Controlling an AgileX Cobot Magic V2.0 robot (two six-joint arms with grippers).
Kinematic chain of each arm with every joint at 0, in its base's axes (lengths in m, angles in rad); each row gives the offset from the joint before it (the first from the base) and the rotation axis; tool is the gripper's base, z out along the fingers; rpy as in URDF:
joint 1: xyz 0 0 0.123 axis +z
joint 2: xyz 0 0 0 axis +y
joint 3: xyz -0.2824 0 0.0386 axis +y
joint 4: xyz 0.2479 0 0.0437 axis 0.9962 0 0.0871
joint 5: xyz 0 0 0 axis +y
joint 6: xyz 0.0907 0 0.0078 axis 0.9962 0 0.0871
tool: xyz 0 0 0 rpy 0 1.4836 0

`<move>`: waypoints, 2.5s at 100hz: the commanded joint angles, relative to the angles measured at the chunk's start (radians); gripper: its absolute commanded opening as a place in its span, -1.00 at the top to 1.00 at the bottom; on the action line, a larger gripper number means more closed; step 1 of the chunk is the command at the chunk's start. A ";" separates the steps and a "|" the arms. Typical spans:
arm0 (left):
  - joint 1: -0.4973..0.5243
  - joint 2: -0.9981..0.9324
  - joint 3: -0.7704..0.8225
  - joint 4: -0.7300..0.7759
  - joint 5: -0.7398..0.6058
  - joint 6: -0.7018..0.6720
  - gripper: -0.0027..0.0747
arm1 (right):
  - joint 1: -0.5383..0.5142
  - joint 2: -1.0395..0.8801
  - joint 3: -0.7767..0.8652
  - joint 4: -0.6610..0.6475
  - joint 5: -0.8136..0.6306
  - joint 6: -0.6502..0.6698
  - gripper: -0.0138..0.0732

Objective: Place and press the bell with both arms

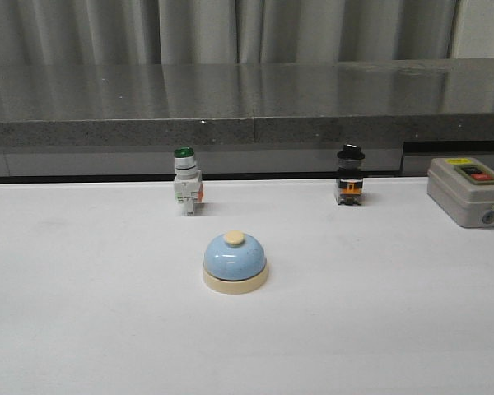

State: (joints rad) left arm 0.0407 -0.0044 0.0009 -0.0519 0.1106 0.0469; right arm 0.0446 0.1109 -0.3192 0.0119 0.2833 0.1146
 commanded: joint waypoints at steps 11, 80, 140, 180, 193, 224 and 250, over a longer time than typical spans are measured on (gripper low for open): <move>0.001 -0.035 0.021 -0.009 -0.079 -0.008 0.98 | -0.005 0.207 -0.111 0.002 -0.064 -0.004 0.84; 0.001 -0.035 0.021 -0.009 -0.079 -0.008 0.98 | 0.383 0.845 -0.431 -0.031 0.028 -0.079 0.84; 0.001 -0.035 0.021 -0.009 -0.079 -0.008 0.98 | 0.593 1.388 -0.937 -0.031 0.477 -0.115 0.84; 0.001 -0.035 0.021 -0.009 -0.079 -0.008 0.98 | 0.671 1.689 -1.211 -0.096 0.624 -0.122 0.84; 0.001 -0.035 0.021 -0.009 -0.079 -0.008 0.98 | 0.673 1.751 -1.259 -0.102 0.641 -0.122 0.84; 0.001 -0.035 0.021 -0.009 -0.079 -0.008 0.98 | 0.673 1.832 -1.302 -0.102 0.656 -0.122 0.84; 0.001 -0.035 0.021 -0.009 -0.079 -0.008 0.98 | 0.673 1.889 -1.302 -0.101 0.641 -0.122 0.84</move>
State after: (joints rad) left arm 0.0407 -0.0044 0.0009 -0.0534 0.1106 0.0461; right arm 0.7191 2.0338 -1.5891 -0.0772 0.9512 0.0000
